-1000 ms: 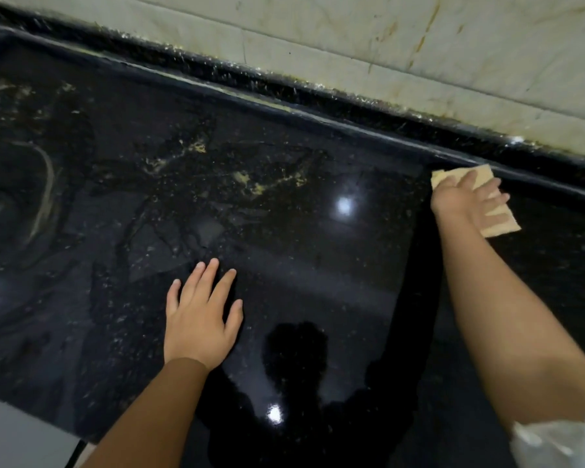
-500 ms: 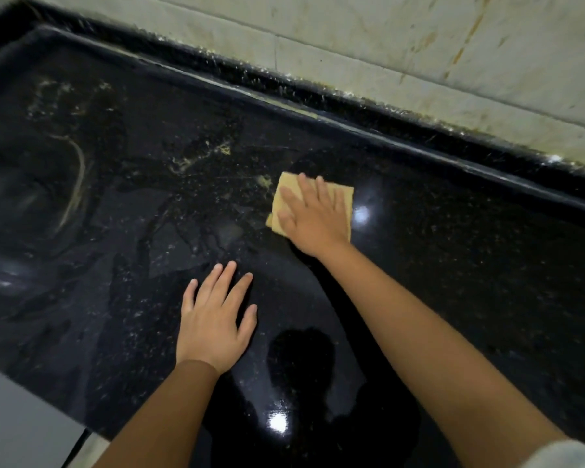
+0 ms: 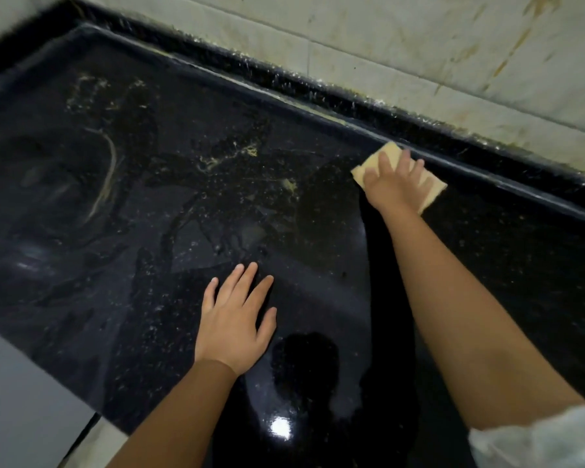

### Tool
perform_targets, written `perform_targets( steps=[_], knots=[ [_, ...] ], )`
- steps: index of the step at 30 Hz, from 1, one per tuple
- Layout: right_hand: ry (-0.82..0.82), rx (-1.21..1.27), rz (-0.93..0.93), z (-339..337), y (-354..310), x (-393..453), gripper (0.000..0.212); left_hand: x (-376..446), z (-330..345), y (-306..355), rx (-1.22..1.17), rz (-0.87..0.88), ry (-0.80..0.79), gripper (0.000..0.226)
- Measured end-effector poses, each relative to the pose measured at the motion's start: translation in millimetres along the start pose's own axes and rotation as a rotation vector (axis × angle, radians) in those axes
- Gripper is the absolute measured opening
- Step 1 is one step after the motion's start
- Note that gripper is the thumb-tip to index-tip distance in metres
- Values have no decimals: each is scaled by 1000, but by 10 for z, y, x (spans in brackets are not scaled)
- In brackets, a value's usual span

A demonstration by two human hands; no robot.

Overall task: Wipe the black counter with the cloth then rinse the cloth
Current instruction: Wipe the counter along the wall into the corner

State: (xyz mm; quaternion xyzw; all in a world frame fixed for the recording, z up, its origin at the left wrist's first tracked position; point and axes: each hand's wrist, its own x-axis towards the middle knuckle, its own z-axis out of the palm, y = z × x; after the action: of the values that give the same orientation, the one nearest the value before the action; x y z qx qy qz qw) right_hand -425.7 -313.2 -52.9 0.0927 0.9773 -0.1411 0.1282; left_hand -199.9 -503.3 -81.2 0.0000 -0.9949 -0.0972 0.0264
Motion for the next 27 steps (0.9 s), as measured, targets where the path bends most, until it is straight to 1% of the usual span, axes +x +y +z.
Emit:
perform_targets(
  steps=[2, 4, 7, 9, 11, 13, 14, 15, 17, 18, 19, 20, 22, 24, 25, 27],
  knots=[
    [-50, -67, -134, 106, -321, 30, 51, -6, 14, 0, -6, -3, 0, 49],
    [-119, -121, -319, 215, -599, -49, 51, -11, 21, -4, -12, -5, 4, 48],
    [-181, -196, -552, 352, -752, -380, 51, -8, 23, -9, -12, -8, 7, 48],
    [-199, -230, -670, 413, -610, -670, 50, -7, 18, -8, -14, -5, 10, 48],
    [-224, -254, -764, 434, -279, -994, 53, -6, 15, -5, -14, -5, 13, 49],
    [-245, -257, -810, 364, 139, -1274, 70, -7, 12, -1, -11, -3, 12, 49],
    [-236, -253, -791, 302, 349, -1338, 75, -9, 7, 5, -9, -4, 11, 49],
    [-220, -259, -734, 227, 544, -1324, 78, -9, 2, 8, -7, -5, 9, 49],
    [-192, -289, -543, 67, 847, -1142, 81, -10, -7, 13, -9, -6, 5, 49],
    [-174, -274, -430, -7, 933, -1005, 76, -12, -11, 17, -11, -6, -1, 49],
    [-145, -246, -334, -62, 959, -850, 66, -12, -14, 16, -14, -5, -5, 49],
    [-110, -201, -263, -104, 928, -691, 57, -10, -16, 13, -18, -5, -6, 49],
    [-55, -135, -164, -108, 737, -414, 50, -10, -11, 4, -20, 0, -13, 49],
    [-53, -119, -123, -40, 442, -229, 50, -8, -4, -5, -16, 3, -17, 49],
    [-58, -117, -142, 8, 285, -186, 51, -8, -1, -7, -15, 5, -15, 49],
    [-78, -120, -241, 98, 4, -240, 50, -9, 3, -10, -15, 6, -9, 49]
  ],
)
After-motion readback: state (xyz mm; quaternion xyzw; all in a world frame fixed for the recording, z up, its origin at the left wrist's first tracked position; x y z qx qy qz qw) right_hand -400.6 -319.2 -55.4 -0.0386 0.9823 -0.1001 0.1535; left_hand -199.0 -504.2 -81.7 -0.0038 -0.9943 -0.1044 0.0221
